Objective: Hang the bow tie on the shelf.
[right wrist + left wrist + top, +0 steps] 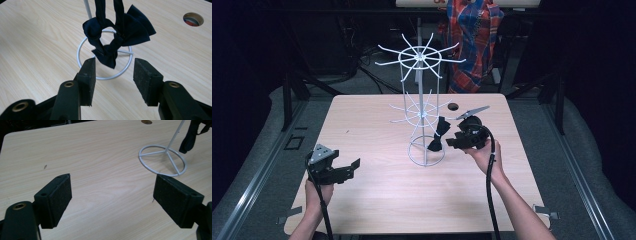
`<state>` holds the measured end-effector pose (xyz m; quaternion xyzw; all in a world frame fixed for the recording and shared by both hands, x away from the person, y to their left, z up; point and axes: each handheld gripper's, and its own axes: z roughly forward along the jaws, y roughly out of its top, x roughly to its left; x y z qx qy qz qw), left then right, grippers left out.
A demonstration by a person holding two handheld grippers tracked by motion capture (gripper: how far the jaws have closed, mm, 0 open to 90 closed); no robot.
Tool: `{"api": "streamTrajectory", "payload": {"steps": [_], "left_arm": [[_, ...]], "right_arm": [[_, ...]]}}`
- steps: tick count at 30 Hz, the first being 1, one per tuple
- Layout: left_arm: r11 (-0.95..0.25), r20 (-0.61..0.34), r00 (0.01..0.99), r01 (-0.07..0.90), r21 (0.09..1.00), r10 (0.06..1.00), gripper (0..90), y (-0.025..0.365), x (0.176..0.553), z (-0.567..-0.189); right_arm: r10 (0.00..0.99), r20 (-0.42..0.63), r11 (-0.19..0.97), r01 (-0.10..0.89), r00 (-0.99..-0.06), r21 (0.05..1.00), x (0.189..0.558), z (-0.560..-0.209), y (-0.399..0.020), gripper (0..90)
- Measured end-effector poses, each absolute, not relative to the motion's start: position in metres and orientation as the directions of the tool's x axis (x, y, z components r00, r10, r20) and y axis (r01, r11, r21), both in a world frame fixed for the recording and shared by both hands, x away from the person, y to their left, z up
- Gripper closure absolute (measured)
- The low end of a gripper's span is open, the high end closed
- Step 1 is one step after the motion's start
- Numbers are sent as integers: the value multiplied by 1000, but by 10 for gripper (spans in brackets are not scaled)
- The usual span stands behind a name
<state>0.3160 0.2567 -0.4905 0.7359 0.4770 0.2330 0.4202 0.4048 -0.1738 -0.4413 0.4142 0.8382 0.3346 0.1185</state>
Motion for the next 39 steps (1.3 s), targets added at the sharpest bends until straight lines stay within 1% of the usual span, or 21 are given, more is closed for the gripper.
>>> {"api": "streamTrajectory", "payload": {"steps": [6, 8, 12, 16, 22, 24, 27, 39], "left_arm": [[-190, -59, 436, 506, 841, 898, 156, 256, 316, -490], [-190, -60, 436, 506, 841, 898, 156, 257, 316, -490], [-190, -61, 437, 507, 841, 897, 156, 257, 316, -490], [-189, -61, 436, 507, 841, 898, 156, 257, 315, -490], [-185, -65, 434, 507, 842, 898, 156, 257, 315, -490], [-184, -65, 434, 507, 842, 898, 156, 257, 315, -490], [-184, -65, 435, 507, 842, 898, 156, 257, 315, -490], [-184, -67, 436, 508, 842, 898, 156, 257, 315, -490]], "right_arm": [[773, 92, 421, 616, -627, 666, 400, -439, -183, 426], [775, 89, 421, 616, -626, 666, 398, -438, -186, 378], [777, 81, 425, 616, -624, 664, 395, -436, -192, 314], [773, 73, 435, 610, -630, 663, 391, -434, -197, 261], [772, 66, 437, 603, -632, 667, 384, -431, -206, 206], [774, 61, 438, 603, -630, 667, 381, -431, -209, 173], [772, 53, 447, 602, -633, 662, 377, -430, -214, 155], [779, 44, 460, 618, -625, 638, 356, -437, -238, 133]]}}
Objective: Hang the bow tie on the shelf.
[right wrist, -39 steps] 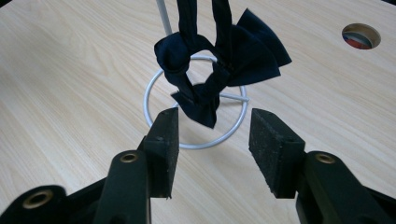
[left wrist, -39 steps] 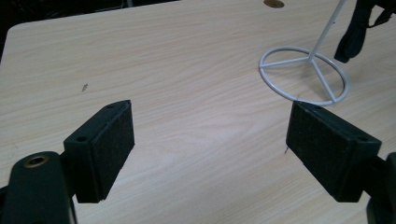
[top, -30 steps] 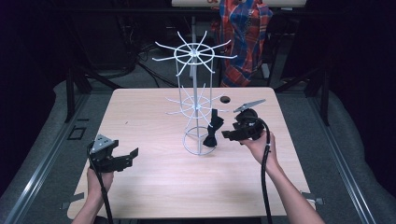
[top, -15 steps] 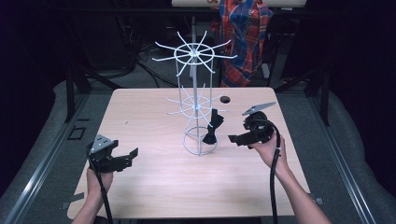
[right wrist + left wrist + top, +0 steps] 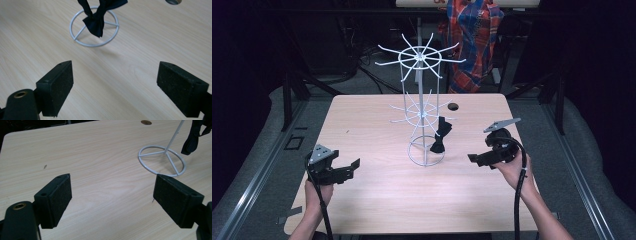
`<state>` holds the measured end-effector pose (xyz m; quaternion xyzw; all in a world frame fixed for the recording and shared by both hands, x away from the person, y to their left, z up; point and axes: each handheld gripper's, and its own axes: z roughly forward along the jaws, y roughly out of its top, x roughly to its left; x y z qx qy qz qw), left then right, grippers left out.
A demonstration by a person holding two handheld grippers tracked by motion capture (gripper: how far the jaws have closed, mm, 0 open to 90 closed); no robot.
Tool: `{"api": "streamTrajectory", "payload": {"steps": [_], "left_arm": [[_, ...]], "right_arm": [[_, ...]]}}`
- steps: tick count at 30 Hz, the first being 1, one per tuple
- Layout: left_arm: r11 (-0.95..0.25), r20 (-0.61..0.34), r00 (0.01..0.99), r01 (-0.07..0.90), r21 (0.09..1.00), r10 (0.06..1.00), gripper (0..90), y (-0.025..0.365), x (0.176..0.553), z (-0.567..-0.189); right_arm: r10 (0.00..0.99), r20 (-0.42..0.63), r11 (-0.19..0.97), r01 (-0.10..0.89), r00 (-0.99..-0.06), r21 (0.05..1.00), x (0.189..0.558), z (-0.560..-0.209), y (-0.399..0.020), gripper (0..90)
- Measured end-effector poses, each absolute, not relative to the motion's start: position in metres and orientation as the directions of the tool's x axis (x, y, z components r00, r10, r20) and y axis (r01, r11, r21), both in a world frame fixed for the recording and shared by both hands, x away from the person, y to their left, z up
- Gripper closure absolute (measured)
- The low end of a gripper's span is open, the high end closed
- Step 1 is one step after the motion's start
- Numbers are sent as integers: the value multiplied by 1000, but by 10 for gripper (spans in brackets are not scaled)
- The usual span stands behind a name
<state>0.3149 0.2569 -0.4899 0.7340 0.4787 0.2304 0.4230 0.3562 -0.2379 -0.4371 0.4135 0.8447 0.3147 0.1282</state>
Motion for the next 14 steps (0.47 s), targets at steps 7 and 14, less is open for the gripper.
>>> {"api": "streamTrajectory", "payload": {"steps": [7, 14], "left_arm": [[-185, -65, 438, 505, 843, 897, 156, 256, 315, -490], [-190, -63, 443, 503, 843, 894, 156, 256, 315, -489]], "right_arm": [[791, 45, 465, 648, -610, 604, 345, -453, -251, 117], [792, 58, 479, 677, -608, 558, 345, -472, -250, 115]]}}
